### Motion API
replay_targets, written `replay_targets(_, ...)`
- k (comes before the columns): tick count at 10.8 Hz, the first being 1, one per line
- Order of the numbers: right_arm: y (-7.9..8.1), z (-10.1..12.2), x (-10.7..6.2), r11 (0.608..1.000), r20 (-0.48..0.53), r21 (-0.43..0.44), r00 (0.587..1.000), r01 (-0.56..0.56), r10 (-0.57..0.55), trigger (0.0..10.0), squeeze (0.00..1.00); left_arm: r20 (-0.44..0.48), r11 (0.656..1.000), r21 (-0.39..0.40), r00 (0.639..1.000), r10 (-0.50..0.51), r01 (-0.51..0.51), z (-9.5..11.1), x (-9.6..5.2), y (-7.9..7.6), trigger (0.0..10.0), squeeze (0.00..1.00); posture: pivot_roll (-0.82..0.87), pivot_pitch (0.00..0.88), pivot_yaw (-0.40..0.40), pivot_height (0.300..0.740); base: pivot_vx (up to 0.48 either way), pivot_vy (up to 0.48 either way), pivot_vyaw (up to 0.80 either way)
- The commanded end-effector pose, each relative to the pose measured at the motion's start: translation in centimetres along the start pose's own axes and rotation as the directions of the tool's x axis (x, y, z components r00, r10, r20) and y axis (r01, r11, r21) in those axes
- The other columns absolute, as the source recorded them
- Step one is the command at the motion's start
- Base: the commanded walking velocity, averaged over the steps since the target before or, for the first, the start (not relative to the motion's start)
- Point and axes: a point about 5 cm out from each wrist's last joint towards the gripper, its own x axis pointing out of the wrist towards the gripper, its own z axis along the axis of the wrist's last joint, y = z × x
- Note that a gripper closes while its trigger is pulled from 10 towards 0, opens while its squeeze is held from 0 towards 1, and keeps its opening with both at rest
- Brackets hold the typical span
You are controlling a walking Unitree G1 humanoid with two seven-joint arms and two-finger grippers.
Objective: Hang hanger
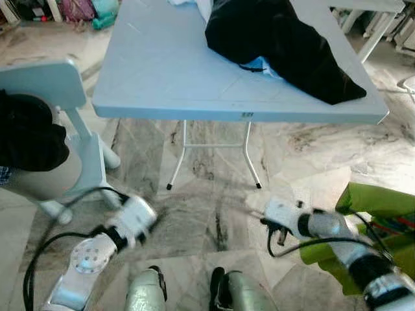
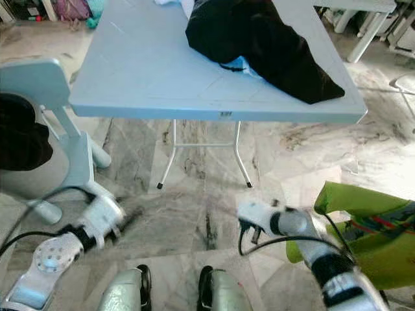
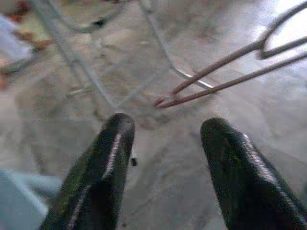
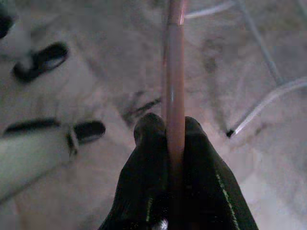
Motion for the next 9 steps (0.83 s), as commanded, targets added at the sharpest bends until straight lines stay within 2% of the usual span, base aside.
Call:
replay_targets(1, 0.0, -0.9, -0.3, 0.978, 0.022, 0.184, 0.994, 0.099, -0.105, 0.0, 0.00, -0.038, 0.979, -0.163, 0.992, 0.120, -0.125, -0.5, -0.3, 0.1, 10.0, 1.00, 0.06, 0.201, -0.062, 0.740, 0.000, 0.000, 0.00)
replay_targets(2, 0.3, -1.4, -0.7, 0.947, 0.028, 0.283, 0.986, 0.150, -0.165, 0.0, 0.00, -0.073, 0.905, -0.380, 0.982, 0.177, -0.191, -0.5, -0.1, -0.6, 10.0, 1.00, 0.05, 0.209, -0.068, 0.740, 0.000, 0.000, 0.00)
replay_targets(3, 0.8, -1.9, -0.9, 0.922, 0.015, 0.345, 0.981, 0.176, -0.193, 0.0, 0.00, -0.075, 0.886, -0.416, 0.979, 0.191, -0.205, -0.3, 0.0, -0.8, 10.0, 0.55, 0.05, 0.222, -0.072, 0.740, 0.000, 0.000, 0.00)
replay_targets(4, 1.2, -2.2, -0.9, 0.884, 0.001, 0.422, 0.975, 0.201, -0.223, 3.4, 0.00, -0.049, 0.877, -0.443, 0.982, 0.185, -0.187, 0.1, 0.2, -1.0, 10.0, 0.00, 0.04, 0.240, -0.081, 0.740, 0.000, 0.000, 0.00)
replay_targets(5, 2.1, -2.5, -0.8, 0.842, -0.019, 0.494, 0.971, 0.218, -0.240, 10.0, 0.00, -0.033, 0.877, -0.454, 0.987, 0.160, -0.158, 0.3, 0.3, -1.3, 10.0, 0.00, 0.03, 0.244, -0.082, 0.740, 0.000, 0.345, 0.00)
replay_targets(6, 2.4, -2.4, -0.8, 0.833, -0.020, 0.504, 0.967, 0.229, -0.254, 10.0, 0.00, -0.039, 0.870, -0.469, 0.987, 0.155, -0.155, 0.4, 0.2, -1.3, 10.0, 0.00, 0.03, 0.246, -0.081, 0.740, 0.000, 0.401, 0.00)
replay_targets(7, 2.8, -2.0, -0.7, 0.817, -0.012, 0.522, 0.960, 0.245, -0.280, 10.0, 0.00, -0.042, 0.868, -0.477, 0.990, 0.133, -0.137, 0.4, 0.3, -1.4, 10.0, 0.00, 0.02, 0.245, -0.076, 0.740, 0.000, 0.439, -0.66)
replay_targets(8, 3.2, -1.3, -0.4, 0.800, -0.002, 0.549, 0.958, 0.241, -0.287, 10.0, 0.00, -0.028, 0.884, -0.453, 0.993, 0.113, -0.114, 0.6, 0.4, -1.4, 10.0, 0.00, 0.02, 0.246, -0.075, 0.740, 0.000, 0.469, -0.73)
replay_targets(9, 3.5, -1.2, -0.4, 0.801, -0.002, 0.551, 0.960, 0.235, -0.280, 10.0, 0.00, -0.025, 0.882, -0.458, 0.993, 0.112, -0.111, 0.6, 0.4, -1.3, 10.0, 0.00, 0.01, 0.249, -0.073, 0.740, 0.000, 0.465, -0.80)
